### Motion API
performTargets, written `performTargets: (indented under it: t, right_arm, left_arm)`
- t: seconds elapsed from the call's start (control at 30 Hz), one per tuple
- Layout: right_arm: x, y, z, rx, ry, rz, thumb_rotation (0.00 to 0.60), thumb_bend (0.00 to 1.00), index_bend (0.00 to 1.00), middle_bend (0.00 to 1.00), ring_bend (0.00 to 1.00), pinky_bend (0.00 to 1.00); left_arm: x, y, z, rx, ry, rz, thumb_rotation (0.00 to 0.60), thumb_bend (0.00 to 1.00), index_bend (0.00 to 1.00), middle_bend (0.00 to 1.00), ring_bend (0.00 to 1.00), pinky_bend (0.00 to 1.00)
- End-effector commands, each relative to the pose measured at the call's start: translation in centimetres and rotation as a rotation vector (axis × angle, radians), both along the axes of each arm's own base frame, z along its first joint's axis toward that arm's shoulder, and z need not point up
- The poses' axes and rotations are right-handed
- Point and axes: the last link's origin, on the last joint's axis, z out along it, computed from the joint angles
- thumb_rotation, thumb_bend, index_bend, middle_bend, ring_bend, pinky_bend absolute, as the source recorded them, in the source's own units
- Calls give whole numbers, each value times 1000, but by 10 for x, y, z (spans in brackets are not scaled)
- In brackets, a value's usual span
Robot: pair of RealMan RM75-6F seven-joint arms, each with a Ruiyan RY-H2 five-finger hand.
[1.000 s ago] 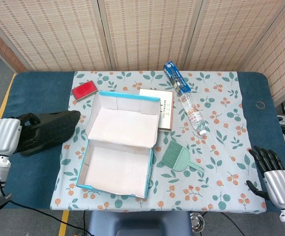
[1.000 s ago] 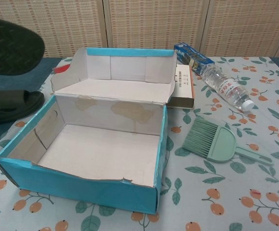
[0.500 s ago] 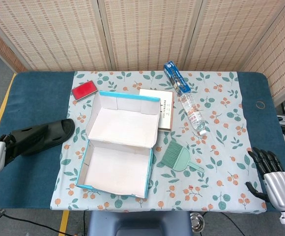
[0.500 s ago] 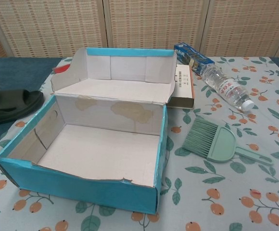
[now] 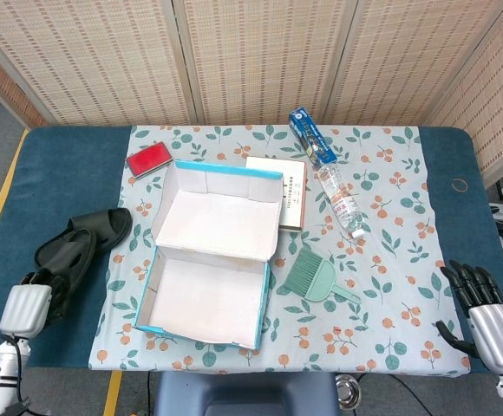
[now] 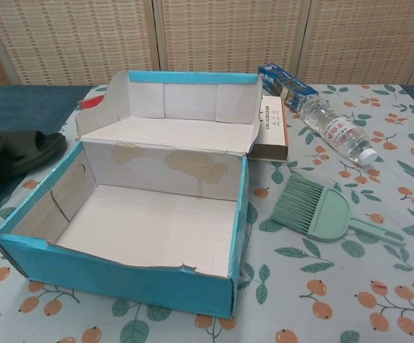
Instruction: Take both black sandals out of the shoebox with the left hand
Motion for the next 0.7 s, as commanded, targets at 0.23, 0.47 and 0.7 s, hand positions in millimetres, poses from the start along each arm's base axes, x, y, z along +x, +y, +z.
performTargets:
  t: [0.23, 0.47, 0.7]
  right_arm:
    - [0, 2, 1, 0, 0, 2, 600, 197, 0, 0, 0, 0]
    - [0, 4, 3, -33, 15, -4, 600, 197, 0, 0, 0, 0]
    - [-1, 1, 2, -86, 53, -17, 600, 197, 0, 0, 0, 0]
  left_arm:
    - [26, -35, -11, -76, -180, -30, 600, 358, 0, 0, 0, 119]
    - [49, -69, 18, -18, -332, -149, 600, 402, 0, 0, 0, 115]
    - [54, -80, 36, 10, -259, -232, 600, 427, 0, 0, 0, 77]
